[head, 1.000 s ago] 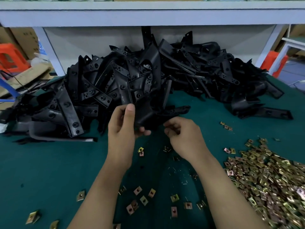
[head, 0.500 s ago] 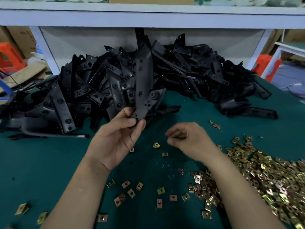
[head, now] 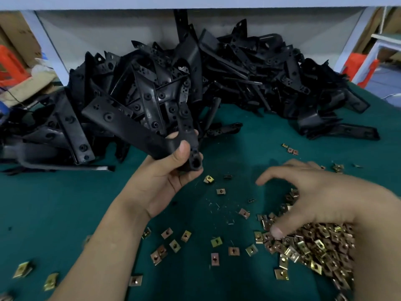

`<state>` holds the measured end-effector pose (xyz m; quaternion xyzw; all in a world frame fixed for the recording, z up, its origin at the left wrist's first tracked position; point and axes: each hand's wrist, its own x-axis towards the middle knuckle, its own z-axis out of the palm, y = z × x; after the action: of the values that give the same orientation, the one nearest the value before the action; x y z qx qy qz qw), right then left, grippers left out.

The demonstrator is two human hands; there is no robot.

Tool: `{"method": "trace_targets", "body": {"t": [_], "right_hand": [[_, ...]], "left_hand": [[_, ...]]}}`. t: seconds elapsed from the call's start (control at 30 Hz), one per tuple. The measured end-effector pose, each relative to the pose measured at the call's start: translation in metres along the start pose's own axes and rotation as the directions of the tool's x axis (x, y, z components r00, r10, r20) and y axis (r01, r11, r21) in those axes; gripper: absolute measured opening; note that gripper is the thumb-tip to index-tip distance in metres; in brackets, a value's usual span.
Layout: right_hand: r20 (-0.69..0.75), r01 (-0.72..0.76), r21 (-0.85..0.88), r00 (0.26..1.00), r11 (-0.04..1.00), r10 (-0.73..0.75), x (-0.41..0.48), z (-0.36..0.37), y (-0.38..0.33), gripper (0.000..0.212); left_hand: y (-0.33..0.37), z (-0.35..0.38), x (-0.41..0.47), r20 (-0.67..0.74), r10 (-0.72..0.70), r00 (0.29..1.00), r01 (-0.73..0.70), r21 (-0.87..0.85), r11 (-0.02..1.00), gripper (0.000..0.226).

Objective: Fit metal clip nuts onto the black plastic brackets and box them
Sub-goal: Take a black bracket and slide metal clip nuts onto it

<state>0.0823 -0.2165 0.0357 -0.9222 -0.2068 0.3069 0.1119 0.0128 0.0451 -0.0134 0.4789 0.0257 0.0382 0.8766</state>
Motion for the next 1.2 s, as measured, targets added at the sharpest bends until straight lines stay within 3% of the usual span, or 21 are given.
{"method": "trace_targets", "body": {"t": [0.17, 0.3, 0.47, 0.53, 0.77, 0.87, 1.0, 1.13, 1.2], "right_hand": [[0.047, -0.096, 0.044, 0.994, 0.994, 0.094, -0.008, -0.006, 0.011, 0.107], [-0.029, -0.108, -0.009, 0.994, 0.994, 0.108, -0.001, -0.002, 0.007, 0.076], [-0.082, -0.063, 0.033, 0.994, 0.997, 0.065, 0.006, 0.001, 0.003, 0.033], [-0.105, -0.03, 0.049, 0.994, 0.998, 0.035, 0.012, 0.002, 0.001, 0.02], [-0.21, 0.099, 0.227, 0.976, 0.969, -0.051, 0.022, 0.008, -0.004, 0.013], [-0.252, 0.224, 0.349, 0.958, 0.91, -0.139, 0.026, 0.011, -0.01, 0.013], [-0.313, 0.37, 0.572, 0.924, 0.732, -0.221, 0.032, 0.018, -0.022, 0.004], [-0.324, 0.429, 0.665, 0.903, 0.612, -0.282, 0.036, 0.023, -0.03, 0.011], [-0.323, 0.432, 0.69, 0.902, 0.581, -0.287, 0.038, 0.025, -0.032, 0.013]], "left_hand": [[0.001, 0.003, -0.003, 0.022, -0.011, 1.0, 0.01, 0.079, 0.997, 0.064], [-0.001, 0.005, -0.004, -0.006, -0.026, 1.0, 0.027, 0.081, 0.996, 0.069], [0.0, 0.006, -0.004, -0.041, -0.019, 0.999, 0.021, 0.053, 0.998, 0.041], [-0.001, 0.006, -0.003, -0.039, -0.024, 0.999, 0.026, 0.064, 0.998, 0.04], [-0.002, 0.007, -0.003, -0.014, -0.04, 0.999, 0.042, 0.089, 0.995, 0.033], [-0.002, 0.006, -0.003, -0.02, -0.042, 0.999, 0.043, 0.081, 0.996, 0.026], [-0.002, 0.006, -0.002, -0.001, -0.047, 0.999, 0.046, 0.097, 0.994, 0.023], [-0.002, 0.005, -0.003, 0.064, -0.059, 0.996, 0.051, 0.123, 0.991, 0.03], [-0.003, 0.005, -0.002, 0.055, -0.067, 0.996, 0.059, 0.135, 0.989, 0.02]]}}
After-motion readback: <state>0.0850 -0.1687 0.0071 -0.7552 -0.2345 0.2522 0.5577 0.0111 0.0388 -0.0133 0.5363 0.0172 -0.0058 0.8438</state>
